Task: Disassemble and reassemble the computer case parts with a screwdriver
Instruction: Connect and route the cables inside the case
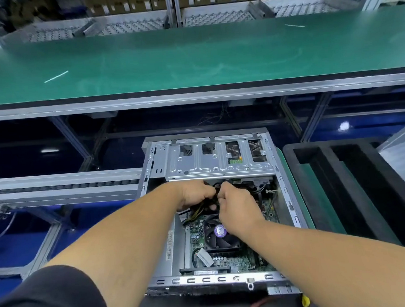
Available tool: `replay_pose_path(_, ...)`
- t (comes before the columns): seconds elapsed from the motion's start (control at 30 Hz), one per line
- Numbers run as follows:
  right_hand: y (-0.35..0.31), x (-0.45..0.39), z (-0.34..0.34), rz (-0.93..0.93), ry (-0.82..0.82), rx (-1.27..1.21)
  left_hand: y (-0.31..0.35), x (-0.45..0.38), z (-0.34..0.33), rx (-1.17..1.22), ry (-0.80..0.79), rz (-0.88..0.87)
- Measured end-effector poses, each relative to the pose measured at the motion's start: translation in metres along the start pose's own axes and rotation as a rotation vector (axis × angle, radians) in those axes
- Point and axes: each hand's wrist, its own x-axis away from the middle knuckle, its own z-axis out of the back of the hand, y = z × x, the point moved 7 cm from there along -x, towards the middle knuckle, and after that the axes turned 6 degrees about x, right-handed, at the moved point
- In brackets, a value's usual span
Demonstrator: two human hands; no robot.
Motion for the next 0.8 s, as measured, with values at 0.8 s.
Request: replay_pose_path(0.8,0.017,0.004,-0.009,-0.224,0.022,-0.161,0.004,-0.004,-0.002,-0.059,0.034,-0.012)
